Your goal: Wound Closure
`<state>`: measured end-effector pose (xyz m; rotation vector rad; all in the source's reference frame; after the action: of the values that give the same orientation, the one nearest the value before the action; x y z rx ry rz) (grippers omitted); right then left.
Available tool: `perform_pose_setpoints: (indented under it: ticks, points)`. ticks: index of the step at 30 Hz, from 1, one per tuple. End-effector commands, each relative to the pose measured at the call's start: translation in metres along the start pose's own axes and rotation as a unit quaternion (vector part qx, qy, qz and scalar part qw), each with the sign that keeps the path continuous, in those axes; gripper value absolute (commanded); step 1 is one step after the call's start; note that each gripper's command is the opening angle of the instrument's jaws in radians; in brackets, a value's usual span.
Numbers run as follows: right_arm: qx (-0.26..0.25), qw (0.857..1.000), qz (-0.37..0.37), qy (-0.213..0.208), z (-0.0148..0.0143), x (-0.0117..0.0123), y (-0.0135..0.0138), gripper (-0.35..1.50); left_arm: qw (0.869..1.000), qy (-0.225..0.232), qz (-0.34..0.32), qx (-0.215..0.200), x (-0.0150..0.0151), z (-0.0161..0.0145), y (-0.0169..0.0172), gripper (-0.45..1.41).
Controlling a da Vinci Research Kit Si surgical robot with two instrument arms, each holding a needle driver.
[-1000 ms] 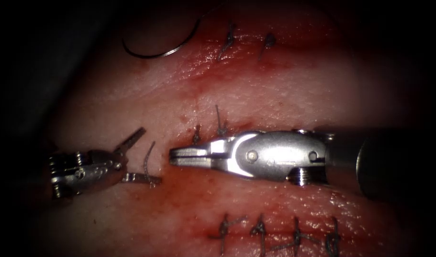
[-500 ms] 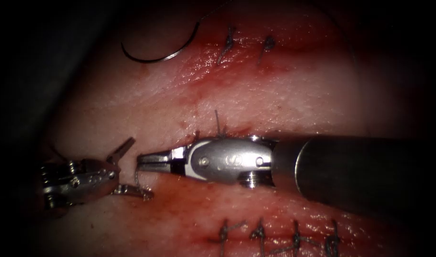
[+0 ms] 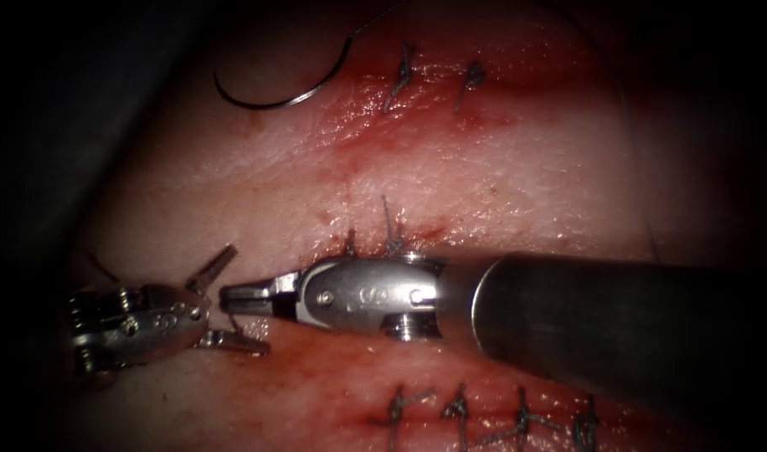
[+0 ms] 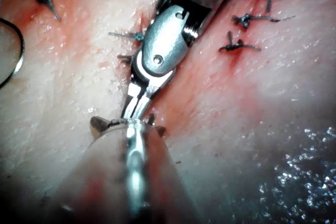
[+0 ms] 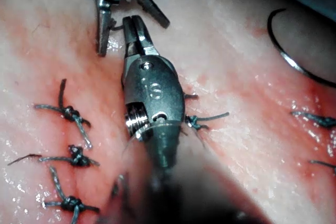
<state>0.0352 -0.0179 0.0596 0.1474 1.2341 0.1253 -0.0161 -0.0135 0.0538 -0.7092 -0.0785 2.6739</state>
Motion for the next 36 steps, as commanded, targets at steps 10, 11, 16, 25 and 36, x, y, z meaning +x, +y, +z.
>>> perform_pose_setpoints:
  ticks: [10, 11, 16, 25, 36]
  points:
    - [0.021, 0.999, -0.005, -0.035, 0.0009, -0.0016, -0.0006, -0.35, 1.0, 0.001, -0.005, -0.009, 0.0003, -0.0023, 0.0005, 1.06]
    - [0.023, 0.999, -0.005, -0.036, 0.0006, -0.0017, -0.0005, -0.35, 1.0, 0.005, 0.002, -0.013, 0.0004, -0.004, 0.0006, 1.06]
    - [0.023, 0.999, -0.005, -0.038, -0.0003, -0.0018, -0.0003, -0.35, 1.0, 0.016, 0.007, -0.018, 0.0005, -0.0081, 0.0008, 1.06]
    - [0.085, 0.985, 0.012, -0.15, -0.0054, -0.0007, -0.0011, -0.35, 0.997, 0.076, 0.001, 0.022, 0.002, -0.0165, -0.0003, 1.03]
    - [0.062, 0.984, 0.044, -0.16, -0.0117, 0.0029, 0.0022, 0.39, 0.979, 0.199, -0.004, 0.032, 0.006, -0.0143, -0.0031, 1.05]
